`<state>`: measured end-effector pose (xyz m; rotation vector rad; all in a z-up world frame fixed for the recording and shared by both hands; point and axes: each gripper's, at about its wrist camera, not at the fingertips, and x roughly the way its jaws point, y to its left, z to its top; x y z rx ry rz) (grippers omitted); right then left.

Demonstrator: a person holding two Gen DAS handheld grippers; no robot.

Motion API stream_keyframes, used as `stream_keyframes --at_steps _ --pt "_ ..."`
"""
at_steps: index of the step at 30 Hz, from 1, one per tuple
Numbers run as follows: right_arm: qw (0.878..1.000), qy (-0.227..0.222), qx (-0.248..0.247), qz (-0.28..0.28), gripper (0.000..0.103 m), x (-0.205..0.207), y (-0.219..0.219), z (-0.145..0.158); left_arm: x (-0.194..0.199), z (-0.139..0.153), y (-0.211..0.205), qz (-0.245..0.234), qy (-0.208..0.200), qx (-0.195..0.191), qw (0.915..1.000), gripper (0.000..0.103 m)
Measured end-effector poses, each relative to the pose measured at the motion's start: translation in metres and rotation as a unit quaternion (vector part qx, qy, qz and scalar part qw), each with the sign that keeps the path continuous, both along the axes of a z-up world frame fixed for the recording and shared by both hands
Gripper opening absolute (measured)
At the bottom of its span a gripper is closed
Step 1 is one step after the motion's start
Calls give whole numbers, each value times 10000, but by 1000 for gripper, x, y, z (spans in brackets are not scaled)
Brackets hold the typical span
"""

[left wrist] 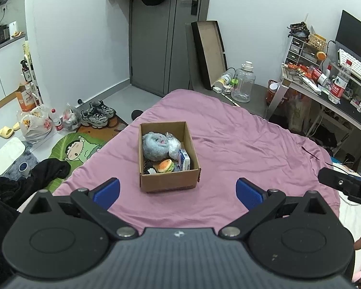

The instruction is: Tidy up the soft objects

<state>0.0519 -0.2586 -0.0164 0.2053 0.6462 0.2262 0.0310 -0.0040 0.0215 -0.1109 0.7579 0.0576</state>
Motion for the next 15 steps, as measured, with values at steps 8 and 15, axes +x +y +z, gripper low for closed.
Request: stream_keyframes --at_steps 8,15 --pt "10000 39 -2 27 103 2 -1 -4 4 -6 -1 -8 50 -32 10000 102" --pt "10000 40 -26 66 103 1 -1 -3 4 -9 -2 -33 82 -27 10000 102"
